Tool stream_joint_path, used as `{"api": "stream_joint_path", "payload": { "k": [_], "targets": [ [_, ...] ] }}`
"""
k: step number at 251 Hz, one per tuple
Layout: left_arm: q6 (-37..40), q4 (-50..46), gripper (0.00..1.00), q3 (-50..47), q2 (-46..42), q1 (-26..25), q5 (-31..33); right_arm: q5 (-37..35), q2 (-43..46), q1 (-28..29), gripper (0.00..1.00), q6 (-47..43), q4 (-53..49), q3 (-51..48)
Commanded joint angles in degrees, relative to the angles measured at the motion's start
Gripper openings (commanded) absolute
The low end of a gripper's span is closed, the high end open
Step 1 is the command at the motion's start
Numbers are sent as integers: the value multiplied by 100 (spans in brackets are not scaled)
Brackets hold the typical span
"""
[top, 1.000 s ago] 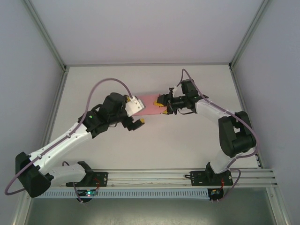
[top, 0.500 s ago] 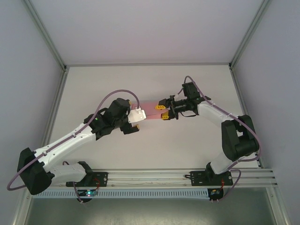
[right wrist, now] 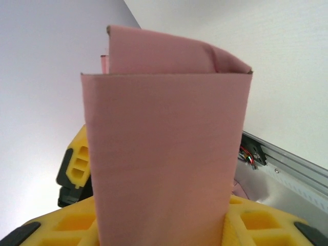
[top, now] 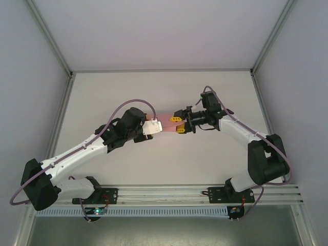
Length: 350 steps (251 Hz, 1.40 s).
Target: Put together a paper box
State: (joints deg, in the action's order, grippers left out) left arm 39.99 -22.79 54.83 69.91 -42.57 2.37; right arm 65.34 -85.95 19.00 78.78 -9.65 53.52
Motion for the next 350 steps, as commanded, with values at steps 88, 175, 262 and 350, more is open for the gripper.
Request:
{"api": "stream_joint_path", "payload": {
  "k": [88, 175, 262, 350],
  "targets": [
    [-168, 103, 35, -122, -40, -31, -245, -1240, 168, -495, 98, -2890, -2628, 1090],
    [-1020, -1302, 38, 360, 499, 555, -1740, -2417, 2148, -983, 98, -6130, 482, -120],
    [-893, -2661, 37, 1609, 2204, 934, -2395, -2775, 841, 82, 69, -8978, -1487, 686],
    [-569, -3019, 38, 2099, 2884, 1050, -2689, -2859, -159, 268, 61, -10347, -2670, 1188]
  ]
}}
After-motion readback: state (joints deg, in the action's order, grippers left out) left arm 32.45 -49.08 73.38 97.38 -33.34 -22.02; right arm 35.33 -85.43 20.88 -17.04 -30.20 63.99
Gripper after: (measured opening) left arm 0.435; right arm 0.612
